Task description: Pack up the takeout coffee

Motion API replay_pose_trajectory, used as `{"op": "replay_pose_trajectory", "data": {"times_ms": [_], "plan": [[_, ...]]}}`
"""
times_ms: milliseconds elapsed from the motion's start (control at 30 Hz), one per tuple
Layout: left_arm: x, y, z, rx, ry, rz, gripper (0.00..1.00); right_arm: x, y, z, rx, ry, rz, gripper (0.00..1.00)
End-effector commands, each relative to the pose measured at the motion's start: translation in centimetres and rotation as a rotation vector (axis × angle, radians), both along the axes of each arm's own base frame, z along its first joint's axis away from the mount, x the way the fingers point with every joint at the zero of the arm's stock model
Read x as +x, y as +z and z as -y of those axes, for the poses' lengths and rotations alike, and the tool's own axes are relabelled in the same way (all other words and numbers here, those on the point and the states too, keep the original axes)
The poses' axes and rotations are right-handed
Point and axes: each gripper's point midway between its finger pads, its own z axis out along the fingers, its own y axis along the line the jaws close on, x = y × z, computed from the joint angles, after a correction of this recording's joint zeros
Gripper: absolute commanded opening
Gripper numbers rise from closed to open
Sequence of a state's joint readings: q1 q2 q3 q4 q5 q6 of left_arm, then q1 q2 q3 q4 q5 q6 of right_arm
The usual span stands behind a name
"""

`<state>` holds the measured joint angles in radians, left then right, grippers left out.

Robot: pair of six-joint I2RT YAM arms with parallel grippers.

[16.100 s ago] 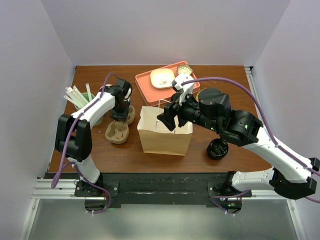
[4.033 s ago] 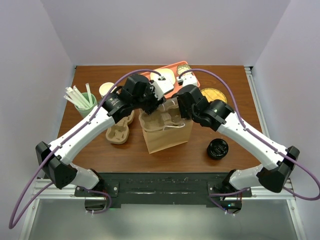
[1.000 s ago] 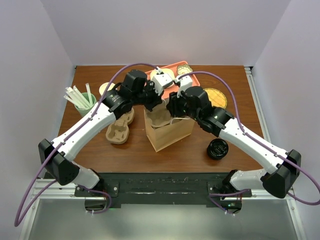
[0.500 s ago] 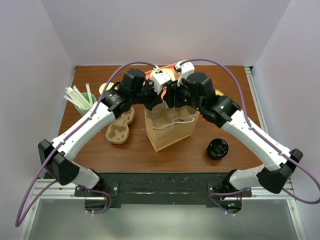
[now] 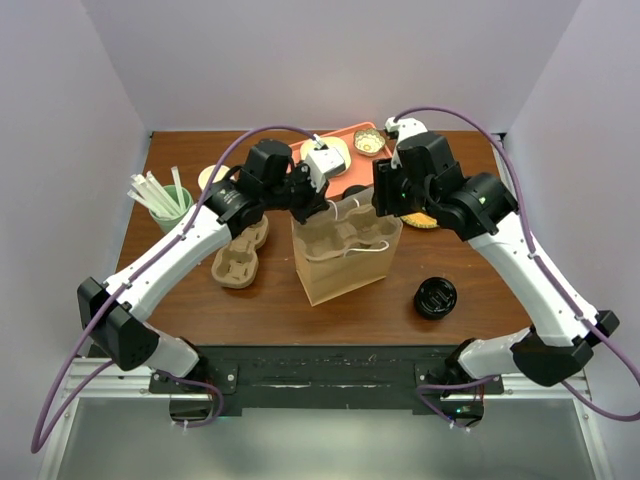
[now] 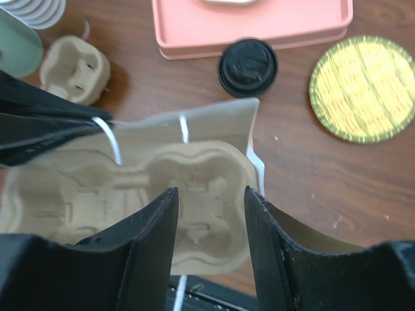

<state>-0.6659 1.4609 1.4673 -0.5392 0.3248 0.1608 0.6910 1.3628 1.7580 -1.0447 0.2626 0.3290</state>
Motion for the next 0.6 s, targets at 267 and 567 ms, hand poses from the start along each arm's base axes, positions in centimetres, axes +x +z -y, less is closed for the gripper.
{"op": "replay_pose_trajectory", "data": {"times_ms": [267,567], "plan": [[-0.4,1.4,0.4,-0.042,-0.043,0.034,0.0,-0.1,-4.3,0.5,-0.102,0.041,-0.123,0.5],[-0.4,1.5,0.3,-0.037,-0.035,0.035,0.0,-0.1,-6.3,0.8,-0.148,0.052,-0.161,0.5]]}}
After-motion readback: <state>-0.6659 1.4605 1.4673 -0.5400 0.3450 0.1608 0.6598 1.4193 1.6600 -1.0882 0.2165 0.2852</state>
